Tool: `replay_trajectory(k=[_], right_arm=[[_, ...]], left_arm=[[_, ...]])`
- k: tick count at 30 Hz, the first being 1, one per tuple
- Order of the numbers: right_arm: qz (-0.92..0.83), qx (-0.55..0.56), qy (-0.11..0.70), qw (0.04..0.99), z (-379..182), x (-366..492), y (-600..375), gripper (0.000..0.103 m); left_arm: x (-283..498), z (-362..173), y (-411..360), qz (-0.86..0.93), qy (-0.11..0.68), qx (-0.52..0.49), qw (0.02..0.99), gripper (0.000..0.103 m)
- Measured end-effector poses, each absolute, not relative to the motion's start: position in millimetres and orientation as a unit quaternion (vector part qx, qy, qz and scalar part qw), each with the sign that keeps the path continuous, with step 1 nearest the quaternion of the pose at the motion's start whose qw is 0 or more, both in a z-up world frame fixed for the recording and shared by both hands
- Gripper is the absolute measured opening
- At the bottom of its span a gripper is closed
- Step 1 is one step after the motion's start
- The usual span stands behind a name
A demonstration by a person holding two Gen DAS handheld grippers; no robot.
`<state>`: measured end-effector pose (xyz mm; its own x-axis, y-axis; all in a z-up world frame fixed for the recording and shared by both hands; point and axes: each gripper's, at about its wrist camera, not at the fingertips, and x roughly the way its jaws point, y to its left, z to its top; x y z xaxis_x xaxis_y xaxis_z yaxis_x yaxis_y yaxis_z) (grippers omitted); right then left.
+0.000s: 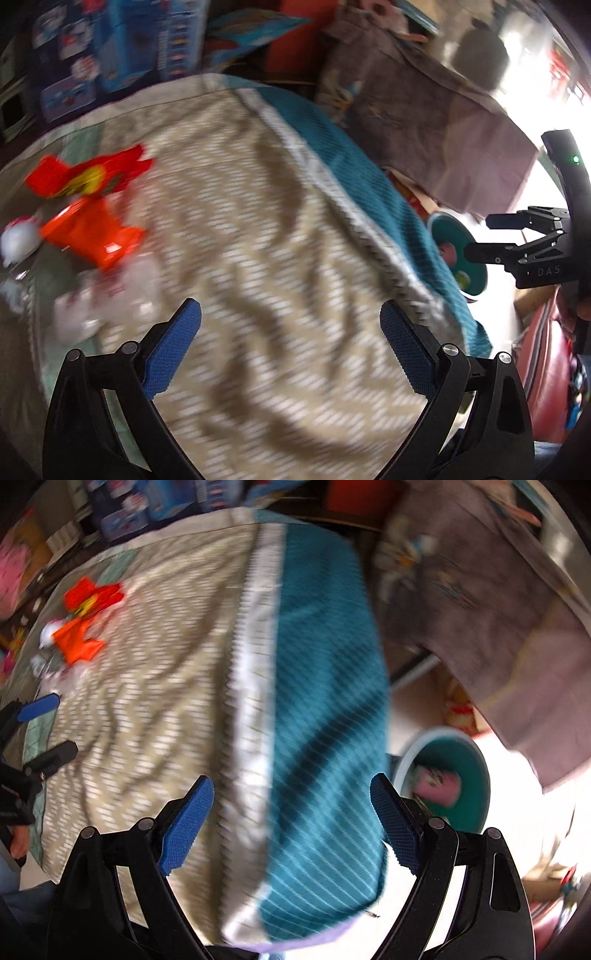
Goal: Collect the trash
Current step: 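Move both tools back over the bed toward the plastic bags and wrapper, then grasp the white plastic bags with the left gripper while the right gripper grasps the red snack wrapper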
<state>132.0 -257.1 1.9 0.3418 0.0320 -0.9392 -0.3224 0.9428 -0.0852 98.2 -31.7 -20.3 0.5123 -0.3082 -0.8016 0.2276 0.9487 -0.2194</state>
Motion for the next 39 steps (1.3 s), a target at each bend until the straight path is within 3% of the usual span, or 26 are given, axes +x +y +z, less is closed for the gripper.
replay_trajectory(k=[10,19,24,27,29,39], right_arm=[[0.198,-0.213,0.563,0.773,-12,158,-130,0.083],[0.212,-0.237,0.582,0.748,-35,176,-87,0.083],[0.218,-0.244,0.584,0.743,-41,180,-77,0.083],[0.222,-0.242,0.583,0.743,-40,184,-73,0.083],[0.222,-0.243,0.582,0.744,-39,186,-70,0.083],[0.252,-0.299,0.548,0.739,-15,217,-14,0.083]], left_arm=[[92,-33,97,-0.051,0.476,-0.072,0.875,0.098],[112,-58,108,-0.074,0.502,-0.007,0.861,0.096],[121,-69,101,-0.084,0.506,-0.003,0.858,0.076],[121,-73,99,-0.070,0.500,0.012,0.863,0.052],[120,-71,103,-0.073,0.500,-0.003,0.863,0.025],[97,-27,153,-0.043,0.476,-0.051,0.877,0.022]])
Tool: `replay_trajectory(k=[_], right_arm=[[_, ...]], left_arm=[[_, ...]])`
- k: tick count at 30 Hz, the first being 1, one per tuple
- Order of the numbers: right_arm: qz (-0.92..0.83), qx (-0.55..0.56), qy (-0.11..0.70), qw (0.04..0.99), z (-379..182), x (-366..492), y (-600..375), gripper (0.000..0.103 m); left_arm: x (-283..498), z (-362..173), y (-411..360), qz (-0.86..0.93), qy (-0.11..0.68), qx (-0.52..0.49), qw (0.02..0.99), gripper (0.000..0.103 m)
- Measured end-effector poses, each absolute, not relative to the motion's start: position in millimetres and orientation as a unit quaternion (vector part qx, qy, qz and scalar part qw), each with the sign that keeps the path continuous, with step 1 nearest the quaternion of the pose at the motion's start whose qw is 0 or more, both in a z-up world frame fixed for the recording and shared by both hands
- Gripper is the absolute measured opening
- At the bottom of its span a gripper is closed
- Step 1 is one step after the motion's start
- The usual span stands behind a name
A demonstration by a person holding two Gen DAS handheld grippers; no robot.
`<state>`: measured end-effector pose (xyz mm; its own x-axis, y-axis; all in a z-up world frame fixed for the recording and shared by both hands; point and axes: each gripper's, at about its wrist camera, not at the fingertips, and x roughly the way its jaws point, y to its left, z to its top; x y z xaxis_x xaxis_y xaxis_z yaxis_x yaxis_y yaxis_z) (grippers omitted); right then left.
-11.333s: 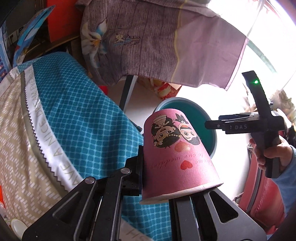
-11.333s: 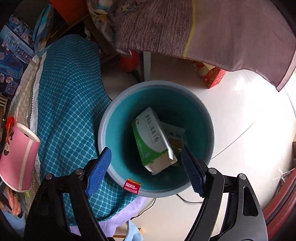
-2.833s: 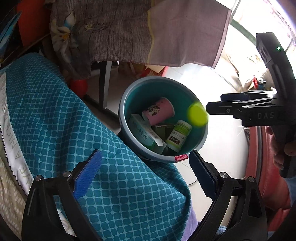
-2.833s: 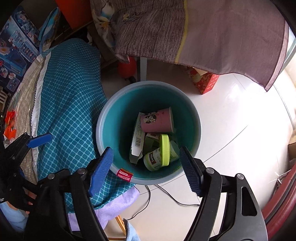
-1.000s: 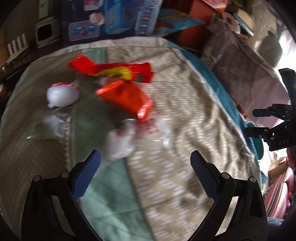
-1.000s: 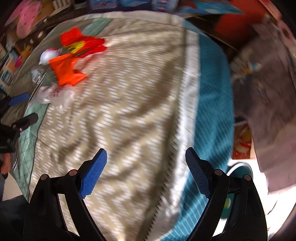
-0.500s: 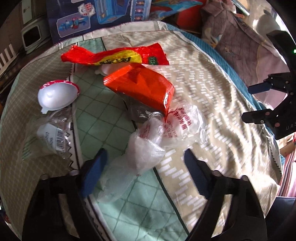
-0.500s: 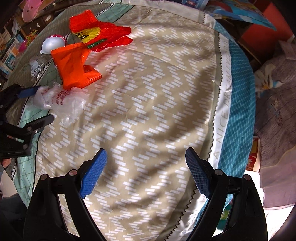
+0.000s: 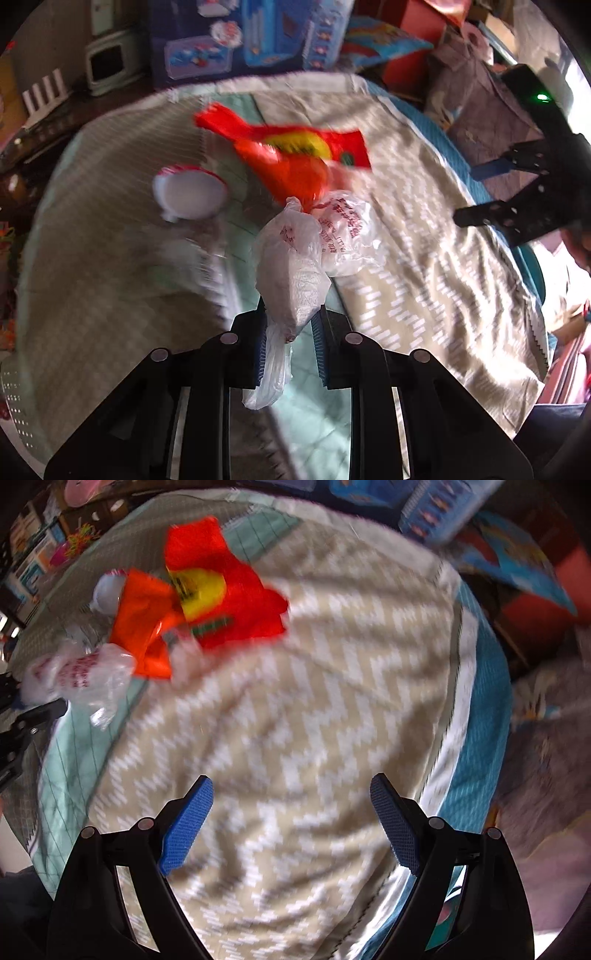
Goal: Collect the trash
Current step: 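Grasp the white plastic bags with the left gripper while the right gripper grasps the red snack wrapper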
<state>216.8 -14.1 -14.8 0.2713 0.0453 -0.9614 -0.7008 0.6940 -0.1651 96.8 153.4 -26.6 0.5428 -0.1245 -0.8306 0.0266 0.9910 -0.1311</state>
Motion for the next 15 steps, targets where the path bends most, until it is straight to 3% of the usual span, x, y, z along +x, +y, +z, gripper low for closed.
replay_trajectory(k=[7,15], right_arm=[[0.302,-0.301,0.541,0.725,-3,254,54,0.083],[0.336,-0.304,0.570,0.685,-44,286,105,0.083]], left_arm=[[100,-3,192,-0.012,0.461,-0.073,0.884,0.022],[128,-8,227,0.023,0.456,-0.114,0.882,0.022]])
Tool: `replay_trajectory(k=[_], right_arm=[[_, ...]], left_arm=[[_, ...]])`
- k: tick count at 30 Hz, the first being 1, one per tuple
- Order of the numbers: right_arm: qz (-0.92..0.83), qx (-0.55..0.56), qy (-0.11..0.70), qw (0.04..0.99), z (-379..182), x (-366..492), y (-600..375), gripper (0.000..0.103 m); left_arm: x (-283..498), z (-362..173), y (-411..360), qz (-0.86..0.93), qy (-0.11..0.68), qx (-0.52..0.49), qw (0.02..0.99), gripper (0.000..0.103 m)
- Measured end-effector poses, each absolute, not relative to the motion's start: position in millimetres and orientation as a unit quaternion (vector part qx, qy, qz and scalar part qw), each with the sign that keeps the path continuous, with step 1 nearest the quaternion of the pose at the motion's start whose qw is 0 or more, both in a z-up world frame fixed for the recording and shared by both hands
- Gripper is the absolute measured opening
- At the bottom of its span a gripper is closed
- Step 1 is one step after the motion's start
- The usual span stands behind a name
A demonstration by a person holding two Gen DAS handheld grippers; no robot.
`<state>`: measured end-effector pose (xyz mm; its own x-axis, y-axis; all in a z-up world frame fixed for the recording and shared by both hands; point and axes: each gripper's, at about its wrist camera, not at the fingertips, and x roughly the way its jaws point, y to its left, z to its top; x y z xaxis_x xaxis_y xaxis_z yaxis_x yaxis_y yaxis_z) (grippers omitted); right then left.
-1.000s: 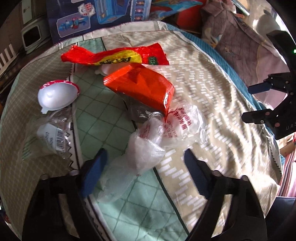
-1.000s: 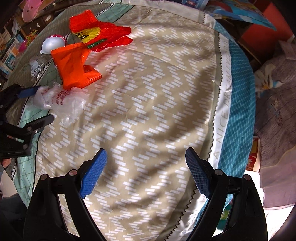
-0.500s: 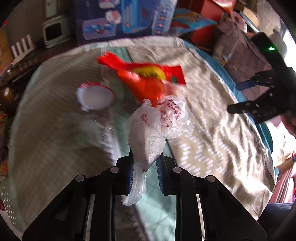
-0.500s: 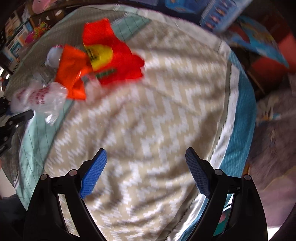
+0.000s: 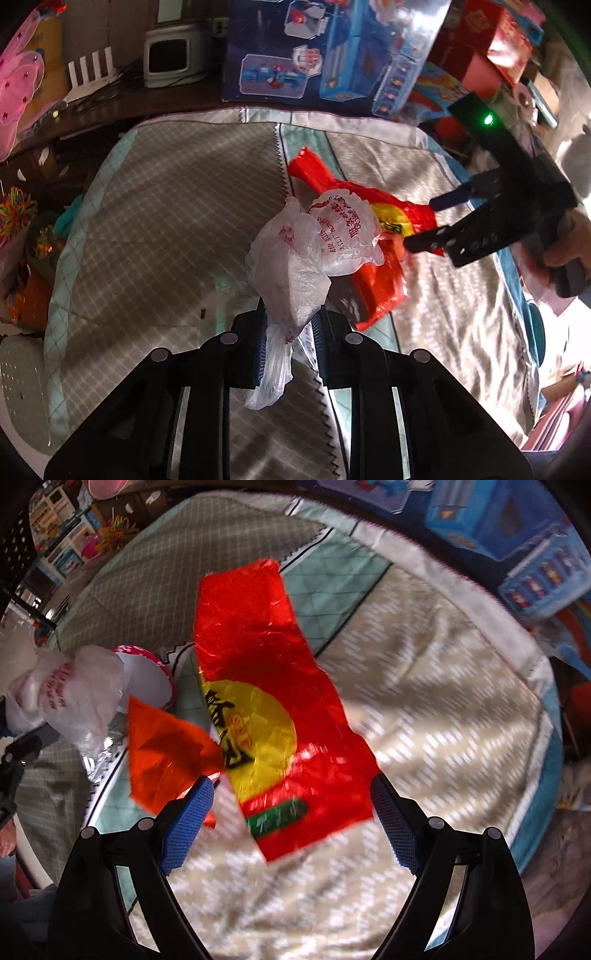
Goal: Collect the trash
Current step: 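Grasp the white plastic bags with the left gripper while the right gripper grasps the red snack wrapper, then carry the plastic bags and red wrapper over the teal bucket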
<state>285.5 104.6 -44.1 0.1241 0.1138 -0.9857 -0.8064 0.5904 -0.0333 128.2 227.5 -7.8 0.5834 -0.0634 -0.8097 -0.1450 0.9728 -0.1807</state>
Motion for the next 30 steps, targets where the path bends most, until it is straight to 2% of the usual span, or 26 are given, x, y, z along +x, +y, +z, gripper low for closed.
replay_trajectory(k=[3,4,5,6,7,8,10,15,20,30], right_arm=[[0.341,-0.287,0.579,0.683,-56,292,106,0.082],[0.343,-0.275,0.582,0.684,-57,294,104,0.077],[0.349,-0.258,0.587,0.683,-58,295,102,0.059],[0.355,-0.245,0.594,0.679,-58,294,100,0.047],[0.358,-0.238,0.598,0.676,-58,293,98,0.028],[0.364,-0.234,0.597,0.676,-57,290,96,0.019],[0.367,-0.238,0.589,0.680,-53,282,92,0.012],[0.365,-0.238,0.577,0.691,-33,264,64,0.010],[0.328,-0.242,0.561,0.720,-17,255,15,0.003],[0.252,-0.227,0.571,0.748,-6,221,-116,0.002]], left_arm=[[132,-12,229,0.025,0.461,-0.113,0.880,0.022],[132,-14,229,0.026,0.462,-0.111,0.879,0.022],[133,-16,228,0.027,0.465,-0.111,0.878,0.022],[135,-17,228,0.028,0.467,-0.110,0.877,0.022],[135,-18,226,0.027,0.468,-0.110,0.877,0.022],[135,-19,224,0.026,0.469,-0.110,0.876,0.022],[136,-20,219,0.023,0.470,-0.110,0.876,0.022],[134,-17,197,0.005,0.466,-0.104,0.879,0.022],[131,-11,166,-0.019,0.461,-0.096,0.882,0.022],[124,-8,73,-0.085,0.466,-0.064,0.878,0.022]])
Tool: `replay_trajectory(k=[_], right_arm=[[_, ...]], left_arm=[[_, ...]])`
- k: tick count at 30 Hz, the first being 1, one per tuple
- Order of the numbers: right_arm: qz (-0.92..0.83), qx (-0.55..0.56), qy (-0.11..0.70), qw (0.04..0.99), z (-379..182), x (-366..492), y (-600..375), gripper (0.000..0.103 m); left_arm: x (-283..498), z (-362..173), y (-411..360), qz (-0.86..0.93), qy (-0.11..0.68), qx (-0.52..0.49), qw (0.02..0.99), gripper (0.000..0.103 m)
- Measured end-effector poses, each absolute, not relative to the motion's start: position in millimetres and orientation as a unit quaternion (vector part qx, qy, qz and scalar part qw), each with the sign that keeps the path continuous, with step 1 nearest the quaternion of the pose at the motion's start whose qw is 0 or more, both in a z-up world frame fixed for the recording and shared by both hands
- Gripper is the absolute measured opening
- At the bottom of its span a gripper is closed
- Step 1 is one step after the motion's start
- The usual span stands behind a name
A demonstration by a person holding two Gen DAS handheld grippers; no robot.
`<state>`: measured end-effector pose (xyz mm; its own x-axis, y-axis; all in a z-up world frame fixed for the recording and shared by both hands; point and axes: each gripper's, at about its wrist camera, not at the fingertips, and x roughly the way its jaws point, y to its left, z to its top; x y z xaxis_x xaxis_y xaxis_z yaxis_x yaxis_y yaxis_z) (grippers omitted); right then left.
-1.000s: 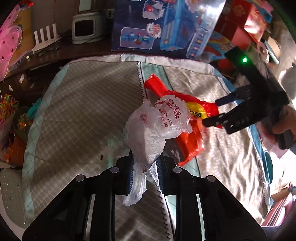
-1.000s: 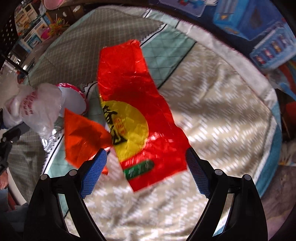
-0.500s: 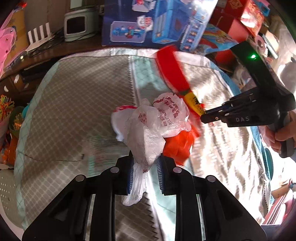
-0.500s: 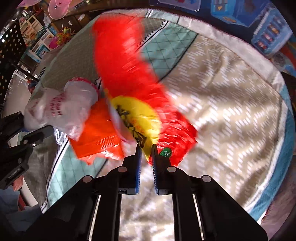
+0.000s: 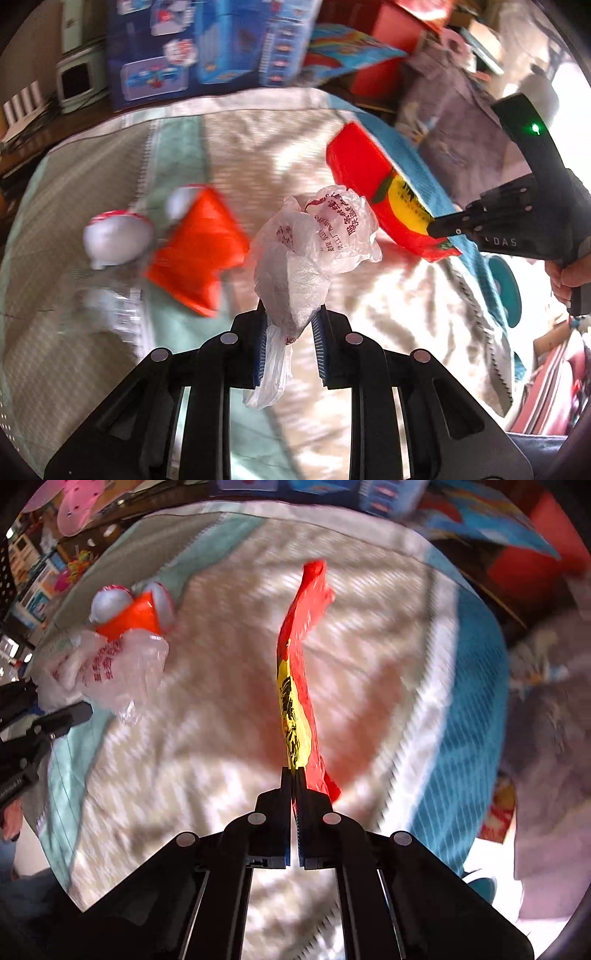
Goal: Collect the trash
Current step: 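Carry the plastic bags and red wrapper over the teal bucket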
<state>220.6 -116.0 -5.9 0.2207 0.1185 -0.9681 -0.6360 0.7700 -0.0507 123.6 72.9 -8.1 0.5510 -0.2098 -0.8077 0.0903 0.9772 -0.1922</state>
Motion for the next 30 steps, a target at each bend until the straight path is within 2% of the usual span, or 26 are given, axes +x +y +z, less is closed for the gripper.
replay_trajectory(k=[8,14,22,26,30], right_arm=[[0.223,-0.158,0.592,0.758,-8,181,-216,0.003],[0.216,-0.140,0.593,0.763,-12,167,-247,0.003],[0.229,-0.135,0.602,0.753,-42,178,-225,0.008],[0.219,-0.144,0.592,0.762,-47,184,-219,0.003],[0.212,-0.131,0.569,0.783,-29,182,-228,0.002]], left_arm=[[119,-9,-9,-0.150,0.472,-0.031,0.868,0.022],[123,-16,-46,-0.175,0.481,-0.020,0.859,0.022],[128,-33,-51,-0.172,0.500,-0.018,0.849,0.022],[128,-38,-39,-0.161,0.507,-0.022,0.847,0.022],[127,-35,-38,-0.158,0.504,-0.018,0.849,0.022]])
